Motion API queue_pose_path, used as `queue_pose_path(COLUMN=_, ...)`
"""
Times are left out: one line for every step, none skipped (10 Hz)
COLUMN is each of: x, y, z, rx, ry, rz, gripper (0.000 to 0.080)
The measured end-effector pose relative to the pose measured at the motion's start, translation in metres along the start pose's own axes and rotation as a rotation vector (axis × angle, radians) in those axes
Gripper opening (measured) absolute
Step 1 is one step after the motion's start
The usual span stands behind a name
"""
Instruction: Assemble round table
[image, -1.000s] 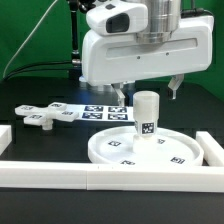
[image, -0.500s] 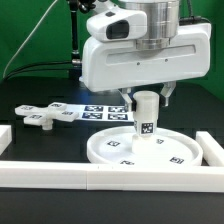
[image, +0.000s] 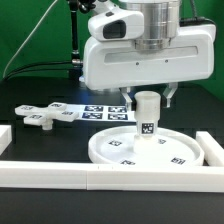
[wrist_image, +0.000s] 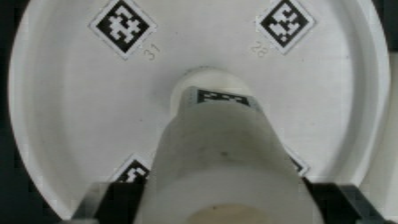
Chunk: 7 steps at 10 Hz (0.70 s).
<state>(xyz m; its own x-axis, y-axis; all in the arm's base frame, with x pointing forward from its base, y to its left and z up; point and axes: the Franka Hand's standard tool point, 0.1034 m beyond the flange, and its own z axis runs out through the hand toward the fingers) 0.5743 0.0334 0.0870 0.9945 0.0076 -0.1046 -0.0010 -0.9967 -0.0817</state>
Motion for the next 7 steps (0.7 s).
queue_pose_path(x=-0.0008, y=0.0002, z=0.0002, rx=0.006, ry=0.018, rz=0.091, gripper=0.0407)
queue_pose_path(x=-0.0018, y=0.0006, z=0.0004, rx=0.008, ry=0.046, rz=0.224, gripper=0.0409)
queue_pose_path(x=-0.0034, y=0.0014, z=0.0006, rx=0.021, ry=0.074, rz=0.362, gripper=0.0409)
queue_pose_path(x=-0.0044, y=0.0021, z=0.0008, rx=0.03, ry=0.089, rz=0.452, gripper=0.0409)
queue_pose_path(x=-0.0054, y=0.0006, z=0.0011, rx=0.046, ry=0.094, rz=0.608, gripper=0.0409)
queue_pose_path(x=-0.0076, y=-0.0031, z=0.0024, rx=0.058, ry=0.086, rz=0.792, gripper=0.0409)
queue_pose_path(x=-0.0082, y=-0.0038, z=0.0024, rx=0.059, ry=0.08, rz=0.826, gripper=0.0409)
